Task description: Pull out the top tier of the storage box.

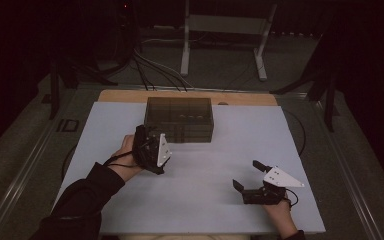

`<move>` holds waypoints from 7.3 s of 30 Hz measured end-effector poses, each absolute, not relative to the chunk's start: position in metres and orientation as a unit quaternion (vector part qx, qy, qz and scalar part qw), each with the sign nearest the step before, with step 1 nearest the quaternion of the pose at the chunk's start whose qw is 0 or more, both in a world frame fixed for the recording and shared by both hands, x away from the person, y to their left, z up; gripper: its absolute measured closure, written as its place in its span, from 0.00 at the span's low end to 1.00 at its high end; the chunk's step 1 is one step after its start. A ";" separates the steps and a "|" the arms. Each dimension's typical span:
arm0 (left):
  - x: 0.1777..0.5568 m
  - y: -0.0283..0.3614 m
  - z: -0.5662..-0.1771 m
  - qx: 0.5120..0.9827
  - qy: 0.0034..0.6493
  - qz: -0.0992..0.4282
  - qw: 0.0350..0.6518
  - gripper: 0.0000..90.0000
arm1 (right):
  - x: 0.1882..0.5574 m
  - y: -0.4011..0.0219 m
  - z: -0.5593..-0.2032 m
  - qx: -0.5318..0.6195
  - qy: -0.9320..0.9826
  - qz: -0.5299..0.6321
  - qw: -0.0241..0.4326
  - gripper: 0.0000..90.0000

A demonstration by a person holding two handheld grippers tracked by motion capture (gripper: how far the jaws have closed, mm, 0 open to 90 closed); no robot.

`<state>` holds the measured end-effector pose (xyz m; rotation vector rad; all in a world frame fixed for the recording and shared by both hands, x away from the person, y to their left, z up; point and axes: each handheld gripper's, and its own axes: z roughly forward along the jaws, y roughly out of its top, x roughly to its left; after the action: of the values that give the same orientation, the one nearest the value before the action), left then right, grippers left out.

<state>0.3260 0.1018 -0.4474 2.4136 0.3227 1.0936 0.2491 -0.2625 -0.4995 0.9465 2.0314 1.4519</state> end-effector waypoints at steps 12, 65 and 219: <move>0.329 0.086 -0.451 0.878 0.117 0.425 0.185 0.00 | 0.249 -0.263 -0.500 0.345 0.740 0.528 0.234 0.02; 0.350 0.036 -0.504 0.814 -0.035 0.580 -0.014 0.59 | 0.249 -0.265 -0.499 0.350 0.736 0.531 0.232 0.02; 0.384 0.134 -0.409 0.942 0.104 0.136 0.289 0.00 | 0.250 -0.264 -0.500 0.352 0.739 0.530 0.222 0.02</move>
<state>0.3837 0.1342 -0.4089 2.5149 0.2767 0.3642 0.2498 -0.2642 -0.5002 0.9729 2.0411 1.4632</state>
